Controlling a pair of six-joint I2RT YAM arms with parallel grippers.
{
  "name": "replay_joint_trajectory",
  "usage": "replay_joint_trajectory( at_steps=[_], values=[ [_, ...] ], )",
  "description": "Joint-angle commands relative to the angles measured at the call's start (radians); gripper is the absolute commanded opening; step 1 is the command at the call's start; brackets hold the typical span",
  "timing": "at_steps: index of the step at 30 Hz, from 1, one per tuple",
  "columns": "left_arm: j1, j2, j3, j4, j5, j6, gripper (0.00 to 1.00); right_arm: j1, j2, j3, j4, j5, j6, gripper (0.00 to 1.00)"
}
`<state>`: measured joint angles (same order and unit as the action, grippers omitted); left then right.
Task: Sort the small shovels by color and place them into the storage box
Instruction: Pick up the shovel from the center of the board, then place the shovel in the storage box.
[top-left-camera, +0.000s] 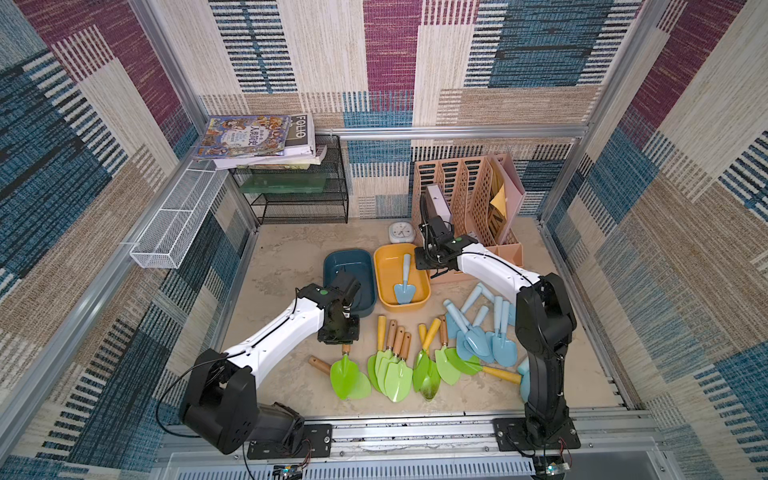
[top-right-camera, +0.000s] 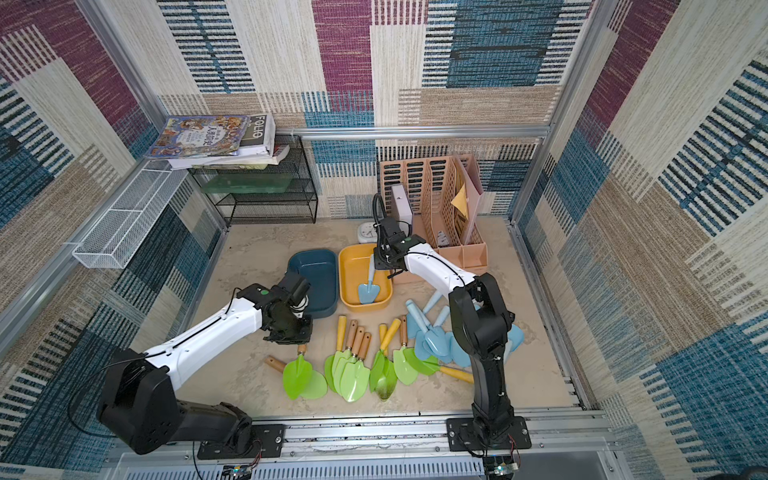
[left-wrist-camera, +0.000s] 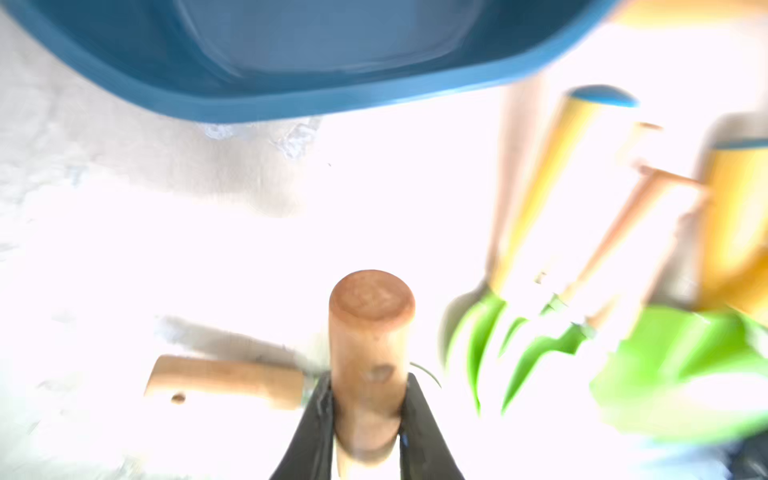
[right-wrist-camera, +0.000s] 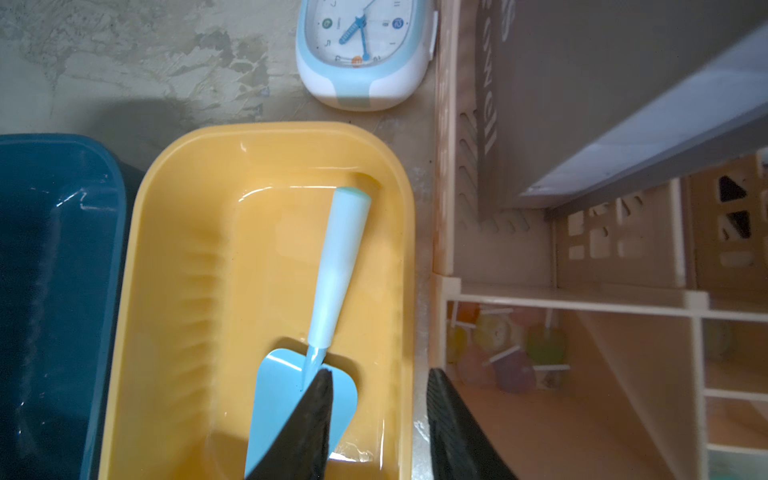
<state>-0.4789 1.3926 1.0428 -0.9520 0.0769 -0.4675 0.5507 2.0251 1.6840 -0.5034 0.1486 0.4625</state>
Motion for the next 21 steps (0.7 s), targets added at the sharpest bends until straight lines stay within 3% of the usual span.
replay_joint_trajectory(
  at_steps=[1, 4, 11, 21],
  values=[
    [0.005, -0.014, 0.090, -0.061, -0.012, 0.022, 0.00, -0.006, -0.012, 0.004, 0.006, 0.016, 0.018, 0.40],
    [0.017, 0.035, 0.241, -0.056, -0.073, 0.047, 0.00, -0.014, -0.017, 0.011, 0.004, 0.017, 0.013, 0.40],
    [0.100, 0.319, 0.560, 0.089, -0.169, 0.084, 0.00, -0.031, -0.056, -0.001, -0.001, 0.013, -0.007, 0.39],
    [0.174, 0.631, 0.783, 0.140, -0.195, 0.102, 0.00, -0.041, -0.135, -0.074, 0.008, 0.016, -0.024, 0.39]
  ],
)
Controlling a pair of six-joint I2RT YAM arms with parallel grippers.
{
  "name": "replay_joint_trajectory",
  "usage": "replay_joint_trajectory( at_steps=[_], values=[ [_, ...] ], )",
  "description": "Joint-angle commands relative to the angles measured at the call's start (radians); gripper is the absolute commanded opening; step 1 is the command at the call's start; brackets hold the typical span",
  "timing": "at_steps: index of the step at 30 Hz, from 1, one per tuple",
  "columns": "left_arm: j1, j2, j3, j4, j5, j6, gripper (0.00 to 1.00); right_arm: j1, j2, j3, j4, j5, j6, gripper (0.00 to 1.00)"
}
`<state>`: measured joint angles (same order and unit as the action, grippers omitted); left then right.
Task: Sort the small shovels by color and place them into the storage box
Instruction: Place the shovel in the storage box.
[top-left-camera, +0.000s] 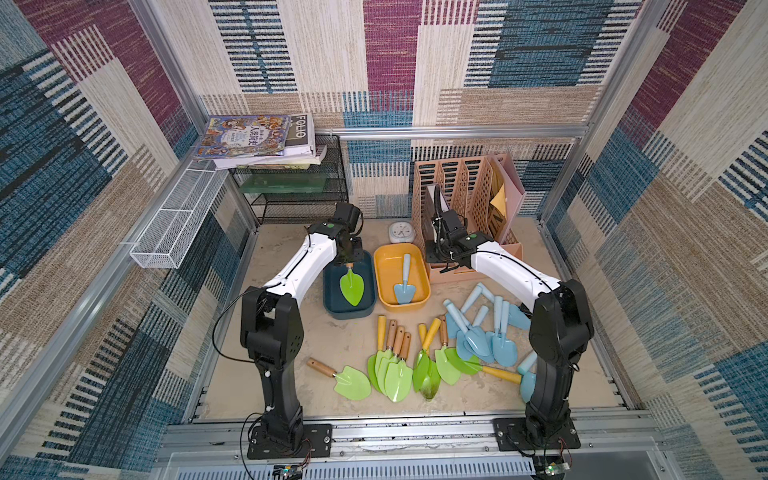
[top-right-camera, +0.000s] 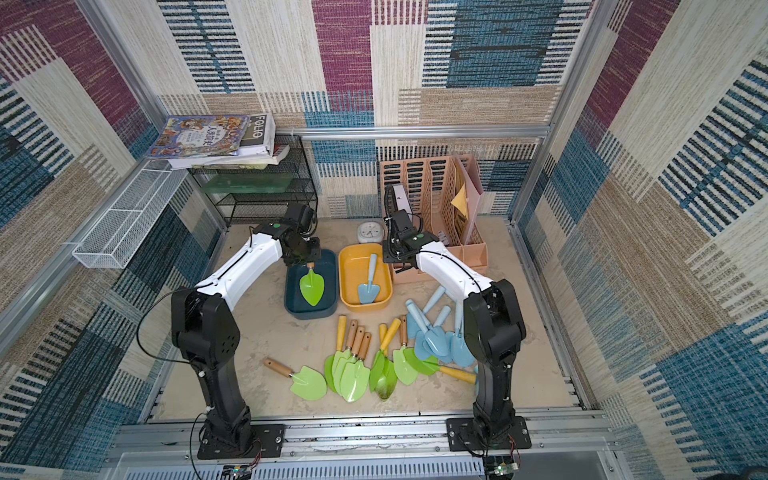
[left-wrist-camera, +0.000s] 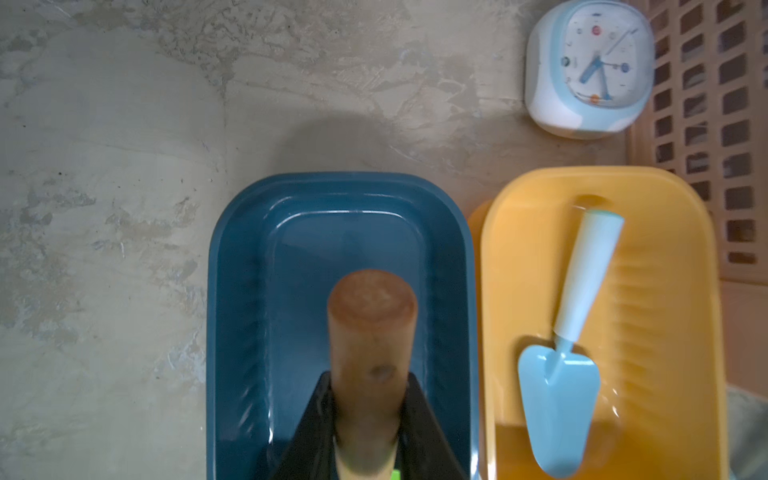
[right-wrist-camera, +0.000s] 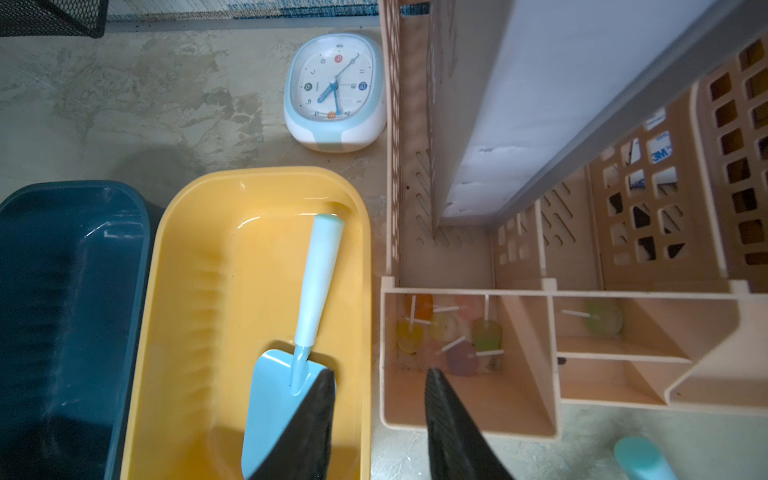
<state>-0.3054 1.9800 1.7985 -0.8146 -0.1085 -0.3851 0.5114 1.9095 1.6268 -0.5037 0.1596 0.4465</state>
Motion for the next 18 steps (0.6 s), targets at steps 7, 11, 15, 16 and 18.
replay_joint_trajectory(
  at_steps=[7, 11, 15, 16, 18],
  values=[
    [0.000, 0.153, 0.052, 0.035, 0.073, 0.003, 0.00, -0.013, -0.059, -0.084, 0.022, 0.017, 0.004, 0.40],
    [-0.003, 0.195, 0.056, 0.078, 0.099, -0.029, 0.00, -0.017, -0.064, -0.098, 0.017, 0.019, 0.009, 0.40],
    [-0.012, 0.229, 0.064, 0.096, 0.114, -0.047, 0.00, -0.018, -0.064, -0.110, 0.018, 0.021, 0.013, 0.40],
    [-0.015, 0.236, 0.065, 0.094, 0.117, -0.050, 0.00, -0.019, -0.064, -0.113, 0.020, 0.019, 0.015, 0.40],
    [-0.020, 0.244, 0.068, 0.084, 0.121, -0.059, 0.00, -0.020, -0.063, -0.118, 0.024, 0.015, 0.017, 0.40]
  ],
)
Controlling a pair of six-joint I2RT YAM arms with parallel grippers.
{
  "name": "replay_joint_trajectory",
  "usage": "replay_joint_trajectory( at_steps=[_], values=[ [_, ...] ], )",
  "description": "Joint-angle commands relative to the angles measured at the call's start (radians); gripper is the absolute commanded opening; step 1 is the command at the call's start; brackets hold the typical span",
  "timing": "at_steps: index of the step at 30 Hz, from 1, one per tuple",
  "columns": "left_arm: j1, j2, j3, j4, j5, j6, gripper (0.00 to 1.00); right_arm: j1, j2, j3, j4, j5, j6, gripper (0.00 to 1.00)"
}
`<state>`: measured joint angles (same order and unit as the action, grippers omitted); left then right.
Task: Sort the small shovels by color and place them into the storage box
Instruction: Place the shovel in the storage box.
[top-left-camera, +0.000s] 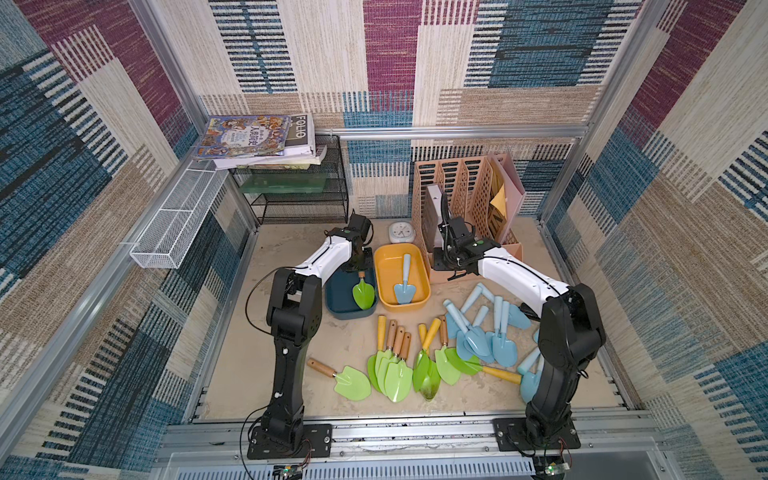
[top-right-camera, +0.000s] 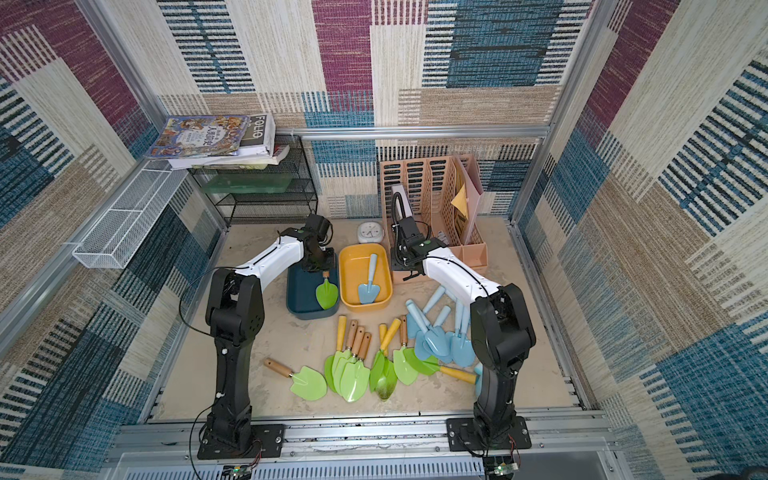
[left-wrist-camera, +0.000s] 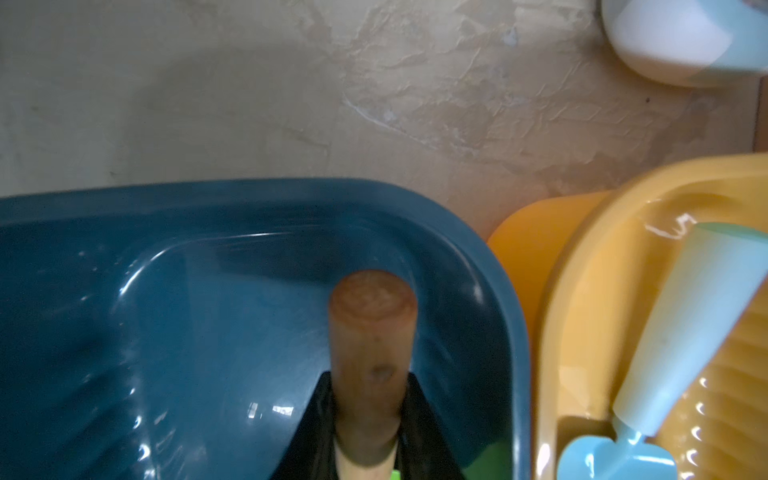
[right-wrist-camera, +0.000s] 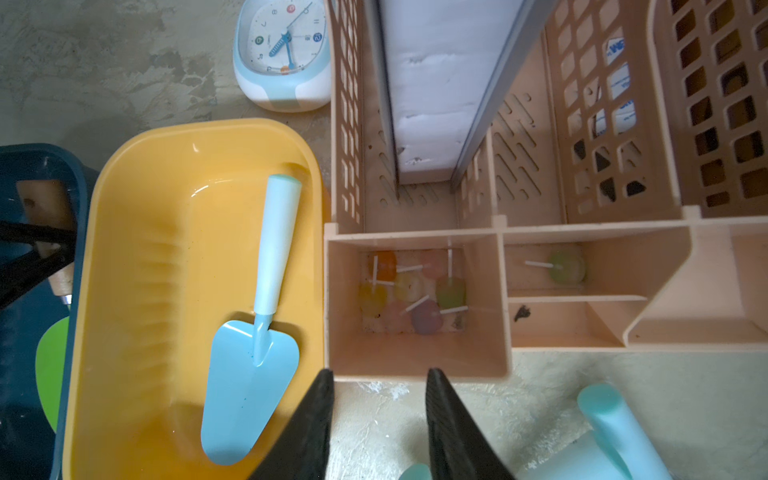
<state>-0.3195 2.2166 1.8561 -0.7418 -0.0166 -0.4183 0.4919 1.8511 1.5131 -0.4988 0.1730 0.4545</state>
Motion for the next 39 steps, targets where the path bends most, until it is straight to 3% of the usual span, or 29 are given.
replay_joint_trajectory(
  at_steps=[1, 5, 7, 12, 16, 23, 34, 39],
  values=[
    [-0.007, 0.011, 0.009, 0.007, 0.033, -0.030, 0.00, 0.001, -0.004, -0.007, 0.021, -0.002, 0.010, 0.40],
    [-0.010, 0.011, -0.006, -0.002, 0.037, -0.039, 0.01, 0.002, -0.004, -0.020, 0.031, -0.006, 0.015, 0.40],
    [-0.010, 0.014, -0.007, -0.010, 0.036, -0.034, 0.15, 0.002, -0.004, -0.031, 0.040, -0.009, 0.018, 0.40],
    [-0.010, 0.010, 0.002, -0.026, 0.034, -0.020, 0.35, 0.000, -0.006, -0.053, 0.049, -0.016, 0.029, 0.40],
    [-0.009, -0.018, 0.014, -0.039, 0.032, -0.007, 0.46, 0.000, -0.017, -0.073, 0.048, -0.017, 0.033, 0.42],
    [-0.017, -0.162, -0.025, -0.042, 0.023, 0.000, 0.48, -0.002, -0.123, -0.197, 0.054, -0.008, 0.010, 0.46],
    [-0.071, -0.446, -0.374, 0.114, -0.068, -0.142, 0.48, 0.043, -0.266, -0.406, -0.035, -0.025, -0.055, 0.46],
    [-0.073, -0.469, -0.391, 0.110, -0.094, -0.134, 0.48, 0.062, -0.278, -0.435, -0.044, 0.007, -0.031, 0.46]
  ],
)
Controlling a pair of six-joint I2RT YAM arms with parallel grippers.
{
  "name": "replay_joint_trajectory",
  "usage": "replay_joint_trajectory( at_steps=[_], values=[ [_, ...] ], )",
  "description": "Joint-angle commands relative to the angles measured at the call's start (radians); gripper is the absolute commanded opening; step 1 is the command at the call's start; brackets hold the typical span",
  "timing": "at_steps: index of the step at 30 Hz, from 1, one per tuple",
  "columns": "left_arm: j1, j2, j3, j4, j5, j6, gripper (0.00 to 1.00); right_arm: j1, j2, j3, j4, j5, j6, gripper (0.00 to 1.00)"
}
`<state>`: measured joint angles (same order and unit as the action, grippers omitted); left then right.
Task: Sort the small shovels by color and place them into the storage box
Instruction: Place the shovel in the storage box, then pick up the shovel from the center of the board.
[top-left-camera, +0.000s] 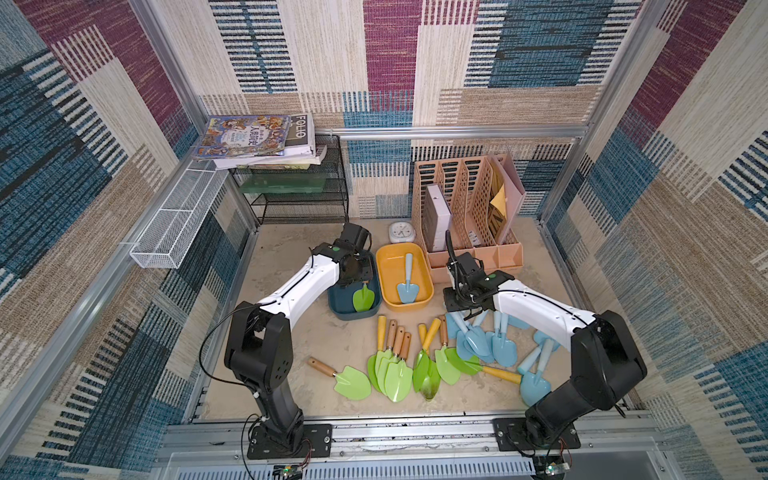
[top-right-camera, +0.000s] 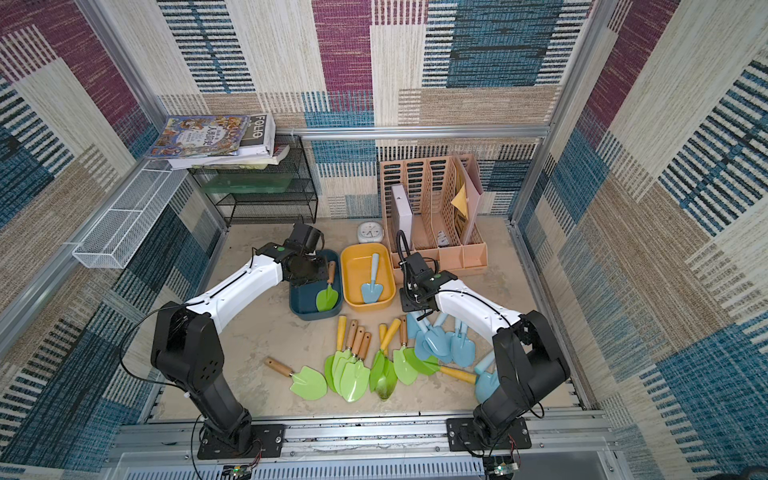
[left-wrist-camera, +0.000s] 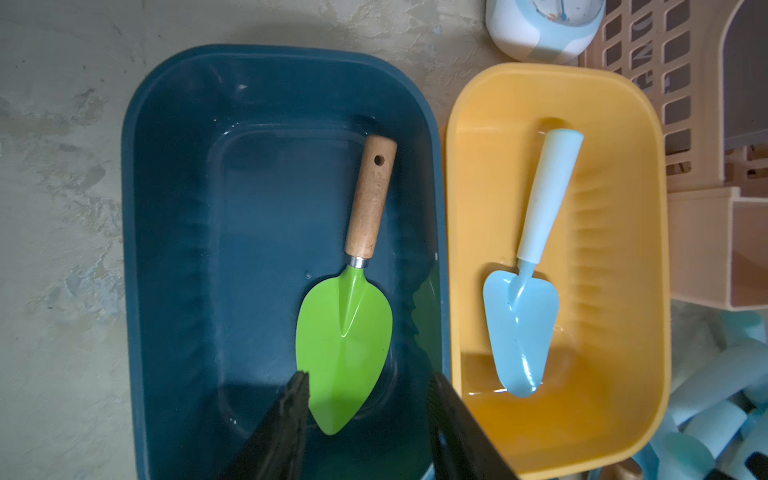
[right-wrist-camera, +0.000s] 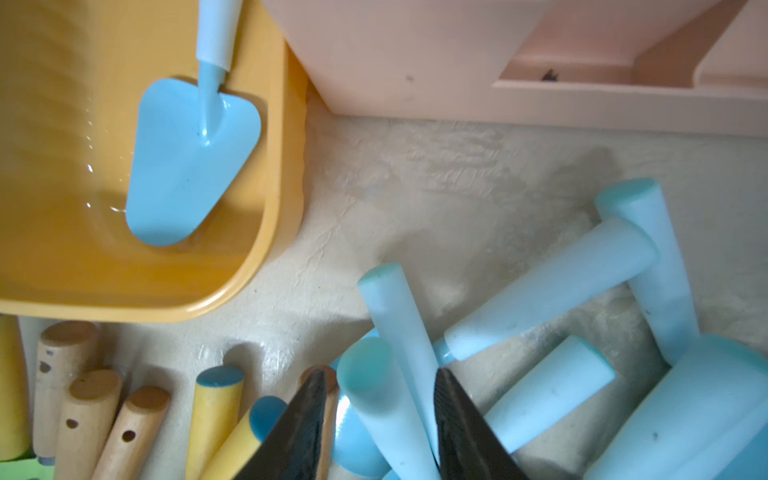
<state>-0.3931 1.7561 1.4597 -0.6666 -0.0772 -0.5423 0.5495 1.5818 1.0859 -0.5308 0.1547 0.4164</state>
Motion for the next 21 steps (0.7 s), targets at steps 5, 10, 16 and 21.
replay_joint_trajectory(
  at_steps=[5, 10, 16, 21],
  values=[
    [0.001, -0.004, 0.005, 0.027, -0.030, -0.019, 0.48, 0.007, -0.010, -0.041, 0.000, 0.022, 0.012, 0.45],
    [-0.001, -0.007, -0.017, 0.027, -0.025, -0.032, 0.48, 0.018, -0.007, -0.067, 0.017, 0.016, 0.019, 0.43],
    [-0.002, -0.005, -0.026, 0.028, -0.022, -0.039, 0.47, 0.034, 0.008, -0.077, 0.031, 0.003, 0.032, 0.40],
    [-0.004, -0.001, -0.024, 0.028, -0.016, -0.040, 0.47, 0.041, 0.022, -0.086, 0.044, 0.002, 0.036, 0.37]
  ],
)
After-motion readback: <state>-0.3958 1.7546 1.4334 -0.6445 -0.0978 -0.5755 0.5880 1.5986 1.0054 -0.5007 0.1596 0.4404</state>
